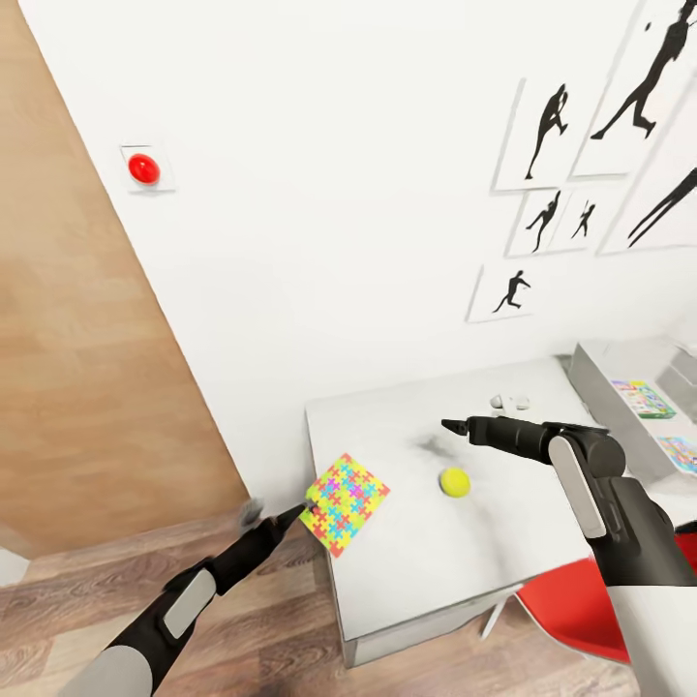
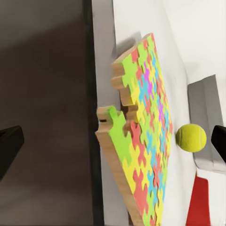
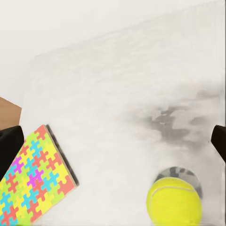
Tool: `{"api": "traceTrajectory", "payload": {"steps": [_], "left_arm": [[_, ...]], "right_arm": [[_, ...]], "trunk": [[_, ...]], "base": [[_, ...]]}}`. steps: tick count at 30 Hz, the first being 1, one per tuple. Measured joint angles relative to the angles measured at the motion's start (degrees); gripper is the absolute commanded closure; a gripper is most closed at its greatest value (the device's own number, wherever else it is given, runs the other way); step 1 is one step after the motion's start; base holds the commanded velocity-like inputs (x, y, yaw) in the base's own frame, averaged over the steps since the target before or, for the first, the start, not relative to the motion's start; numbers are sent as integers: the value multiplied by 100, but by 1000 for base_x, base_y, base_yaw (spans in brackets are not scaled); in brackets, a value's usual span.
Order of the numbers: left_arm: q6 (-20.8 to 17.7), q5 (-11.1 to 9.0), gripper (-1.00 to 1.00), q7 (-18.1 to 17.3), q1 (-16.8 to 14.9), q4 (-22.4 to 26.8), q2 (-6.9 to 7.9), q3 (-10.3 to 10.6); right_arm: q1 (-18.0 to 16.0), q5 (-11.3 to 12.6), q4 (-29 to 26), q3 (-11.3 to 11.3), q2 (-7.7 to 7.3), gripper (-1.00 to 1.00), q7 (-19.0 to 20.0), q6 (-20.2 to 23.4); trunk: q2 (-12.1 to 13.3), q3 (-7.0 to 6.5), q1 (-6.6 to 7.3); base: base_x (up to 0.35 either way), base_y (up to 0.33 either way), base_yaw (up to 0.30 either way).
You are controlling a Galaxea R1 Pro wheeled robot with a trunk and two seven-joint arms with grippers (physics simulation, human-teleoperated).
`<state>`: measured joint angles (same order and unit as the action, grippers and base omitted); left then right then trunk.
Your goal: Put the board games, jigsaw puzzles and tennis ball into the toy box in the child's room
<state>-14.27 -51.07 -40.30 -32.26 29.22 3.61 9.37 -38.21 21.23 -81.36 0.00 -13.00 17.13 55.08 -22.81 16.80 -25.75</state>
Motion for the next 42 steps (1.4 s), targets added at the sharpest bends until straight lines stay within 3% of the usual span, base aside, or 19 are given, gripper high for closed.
{"api": "traceTrajectory", "payload": {"steps": [15, 40, 41, 42], "left_arm": [[0, 0, -100, 0, -3, 1, 2, -2], [20, 18, -100, 9, -1, -3, 6, -14], [21, 16, 100, 8, 1, -3, 6, -15], [23, 14, 100, 8, 1, -3, 6, -15]], "right_arm": [[16, 2, 0, -2, 0, -100, 0, 0], [159, 0, 5, 0, 1, -100, 1, 0], [161, 0, 6, -2, 1, -100, 1, 0], [161, 0, 7, -3, 1, -100, 1, 0]], "trunk": [[0, 0, 0], [0, 1, 0], [0, 1, 0], [0, 1, 0]], "base": [[0, 0, -235], [0, 0, -30], [0, 0, -2], [0, 0, -1]]}}
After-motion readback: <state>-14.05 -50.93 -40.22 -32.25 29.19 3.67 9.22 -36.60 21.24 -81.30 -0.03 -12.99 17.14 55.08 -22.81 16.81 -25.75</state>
